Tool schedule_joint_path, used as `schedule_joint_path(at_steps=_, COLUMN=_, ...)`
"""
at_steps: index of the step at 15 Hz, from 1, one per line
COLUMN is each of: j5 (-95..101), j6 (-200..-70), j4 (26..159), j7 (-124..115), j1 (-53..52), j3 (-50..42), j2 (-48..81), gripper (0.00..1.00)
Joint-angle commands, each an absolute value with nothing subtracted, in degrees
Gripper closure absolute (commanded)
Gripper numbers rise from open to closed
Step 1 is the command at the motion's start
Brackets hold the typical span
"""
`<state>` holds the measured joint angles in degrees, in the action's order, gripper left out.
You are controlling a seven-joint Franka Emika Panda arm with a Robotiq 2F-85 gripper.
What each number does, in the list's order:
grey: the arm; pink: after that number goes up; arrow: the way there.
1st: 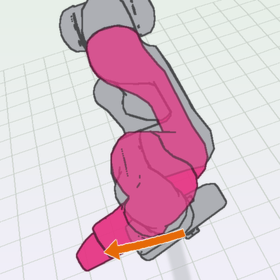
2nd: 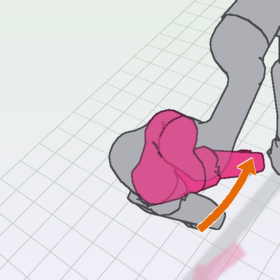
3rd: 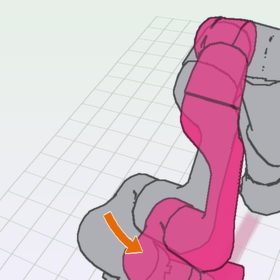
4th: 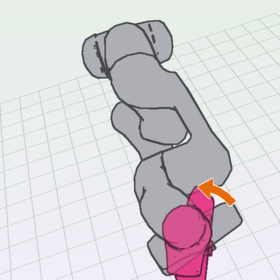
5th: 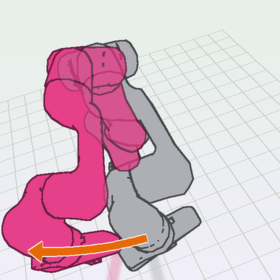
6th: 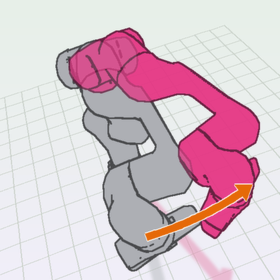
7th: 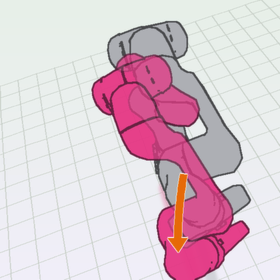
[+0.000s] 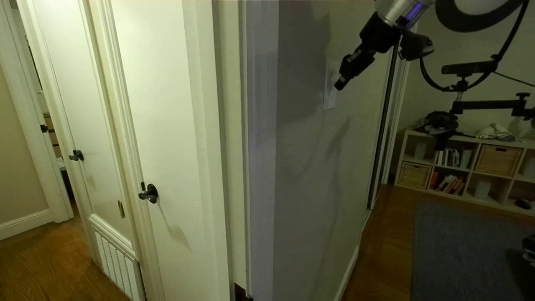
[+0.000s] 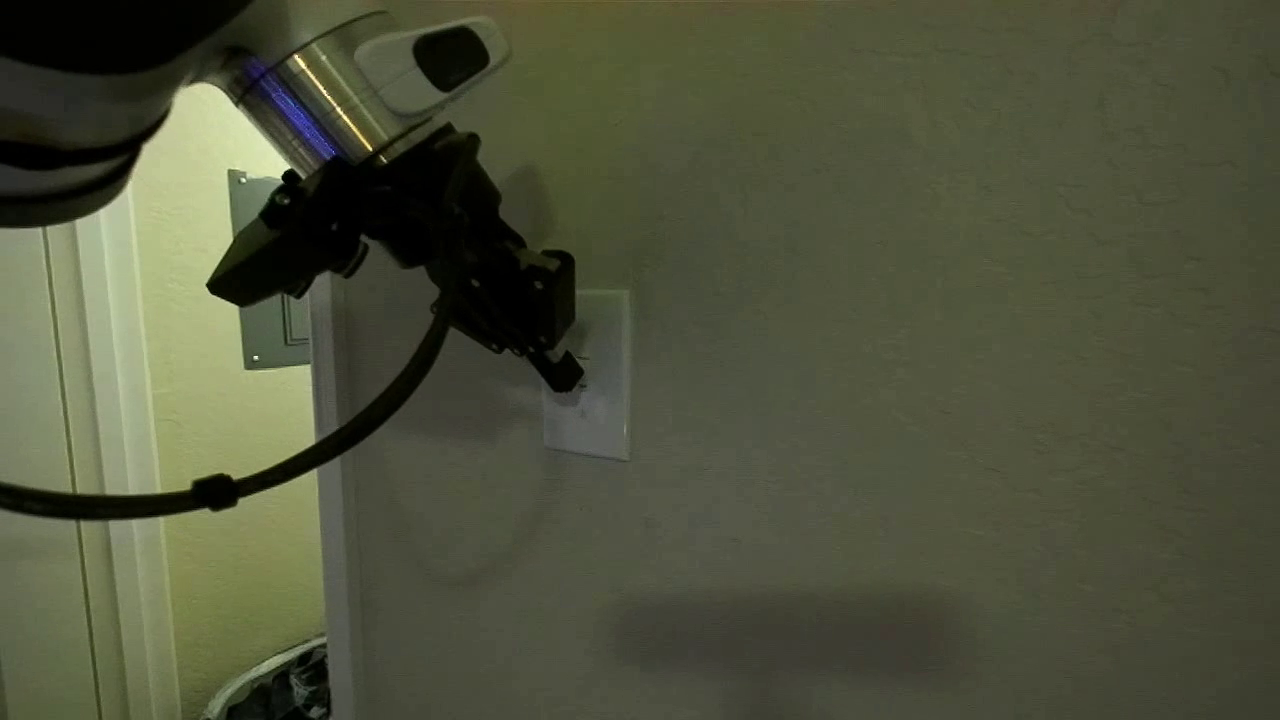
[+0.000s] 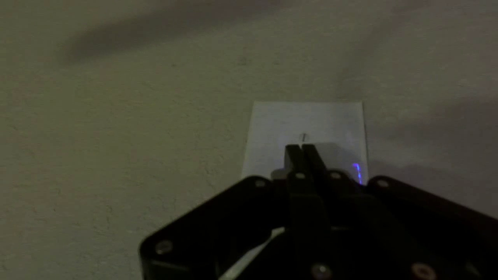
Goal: Switch on the light
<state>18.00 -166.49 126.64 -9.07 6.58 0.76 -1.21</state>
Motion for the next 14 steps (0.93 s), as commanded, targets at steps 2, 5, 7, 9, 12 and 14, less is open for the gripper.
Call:
schedule_joint_path(at_steps=2, j5=15.55, j6=-161.38, j4=131.03, j7=-8.6, j1=5.35, j3=2.25, j2=-5.06, gripper=0.95)
schedule_joint_path(at_steps=5, j5=11.75, j6=-154.75, j4=134.55, j7=-6.44, j1=3.08, j3=1.9, j2=-6.53, gripper=0.95)
schedule_joint_path(at_steps=7, j5=8.62, j6=-150.46, j4=136.45, j7=-4.57, j1=1.92, j3=1.98, j2=-7.4, gripper=0.94)
schedule_joint_path(at_steps=9, j5=5.72, j6=-146.09, j4=137.96, j7=-3.09, j1=0.91, j3=2.08, j2=-8.24, gripper=0.95)
schedule_joint_path(at_steps=12, j5=1.99, j6=-139.32, j4=139.26, j7=-0.7, j1=-0.36, j3=2.14, j2=-9.17, gripper=0.95)
schedule_joint_path(at_steps=14, j5=1.13, j6=-136.05, j4=139.88, j7=-0.11, j1=-0.9, j3=2.19, j2=-9.87, gripper=0.94)
